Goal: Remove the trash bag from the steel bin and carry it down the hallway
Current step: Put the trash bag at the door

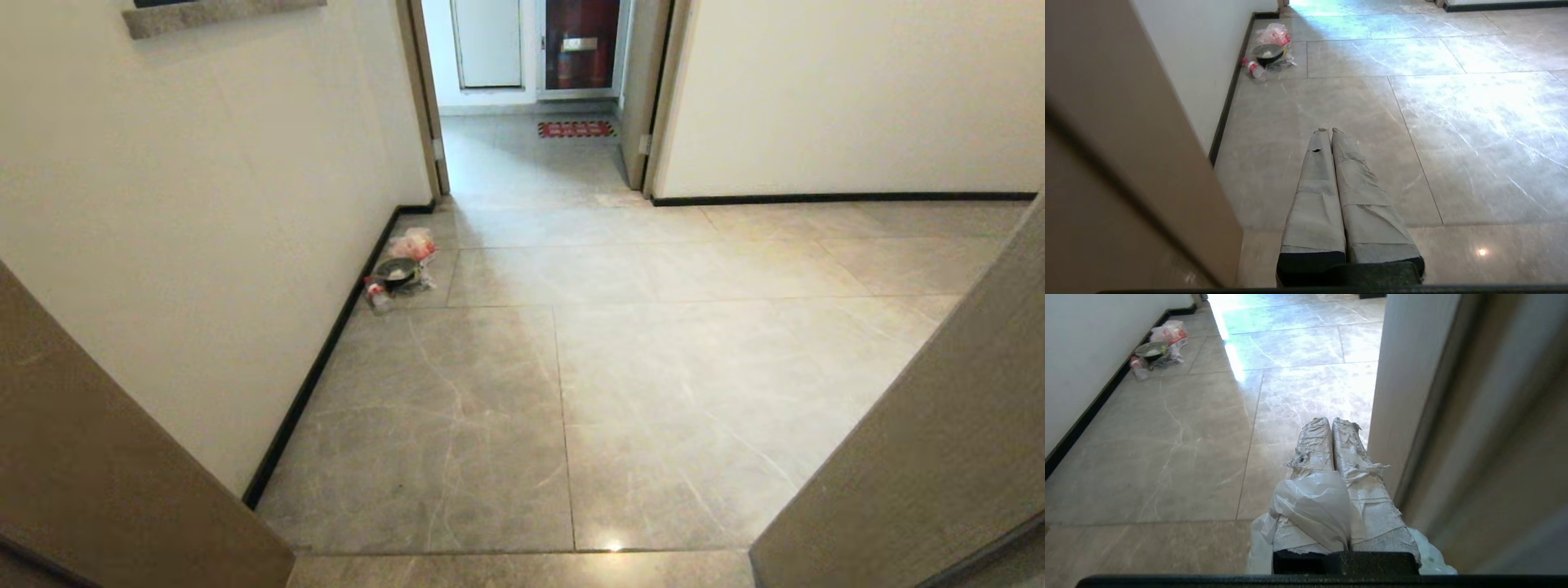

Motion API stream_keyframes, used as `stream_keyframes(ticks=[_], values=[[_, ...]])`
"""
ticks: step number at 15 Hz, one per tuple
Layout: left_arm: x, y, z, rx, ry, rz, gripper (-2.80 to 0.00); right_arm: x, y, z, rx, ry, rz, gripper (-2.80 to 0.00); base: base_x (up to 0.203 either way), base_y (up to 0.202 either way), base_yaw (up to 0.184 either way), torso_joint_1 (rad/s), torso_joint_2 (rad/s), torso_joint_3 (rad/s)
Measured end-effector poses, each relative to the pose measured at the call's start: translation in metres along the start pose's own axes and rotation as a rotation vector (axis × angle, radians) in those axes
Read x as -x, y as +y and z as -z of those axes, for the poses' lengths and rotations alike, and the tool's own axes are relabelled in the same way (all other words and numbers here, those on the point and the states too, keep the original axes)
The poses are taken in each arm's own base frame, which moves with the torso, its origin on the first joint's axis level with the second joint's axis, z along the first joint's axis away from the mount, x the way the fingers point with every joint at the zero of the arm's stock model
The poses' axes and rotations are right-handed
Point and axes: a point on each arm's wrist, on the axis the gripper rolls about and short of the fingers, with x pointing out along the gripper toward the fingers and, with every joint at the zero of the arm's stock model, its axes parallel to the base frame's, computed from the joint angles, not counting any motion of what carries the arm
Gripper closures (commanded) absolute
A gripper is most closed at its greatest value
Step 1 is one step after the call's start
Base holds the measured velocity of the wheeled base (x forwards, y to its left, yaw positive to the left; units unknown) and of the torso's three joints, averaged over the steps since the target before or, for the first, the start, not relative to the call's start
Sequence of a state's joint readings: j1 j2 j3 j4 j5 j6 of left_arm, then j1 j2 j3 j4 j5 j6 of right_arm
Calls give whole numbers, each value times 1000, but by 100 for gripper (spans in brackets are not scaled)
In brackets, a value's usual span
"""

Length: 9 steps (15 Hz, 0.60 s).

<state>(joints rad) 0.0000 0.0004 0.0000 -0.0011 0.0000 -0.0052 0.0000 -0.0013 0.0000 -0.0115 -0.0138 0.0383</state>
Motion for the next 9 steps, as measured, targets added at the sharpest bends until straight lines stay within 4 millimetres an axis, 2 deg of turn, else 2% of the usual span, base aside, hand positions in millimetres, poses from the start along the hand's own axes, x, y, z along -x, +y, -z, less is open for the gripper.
stream_keyframes(ticks=[9], values=[[0,0,0,0,-1,0,0,0,0,0,0,0,0,0,179,0,-1,2,2,3]])
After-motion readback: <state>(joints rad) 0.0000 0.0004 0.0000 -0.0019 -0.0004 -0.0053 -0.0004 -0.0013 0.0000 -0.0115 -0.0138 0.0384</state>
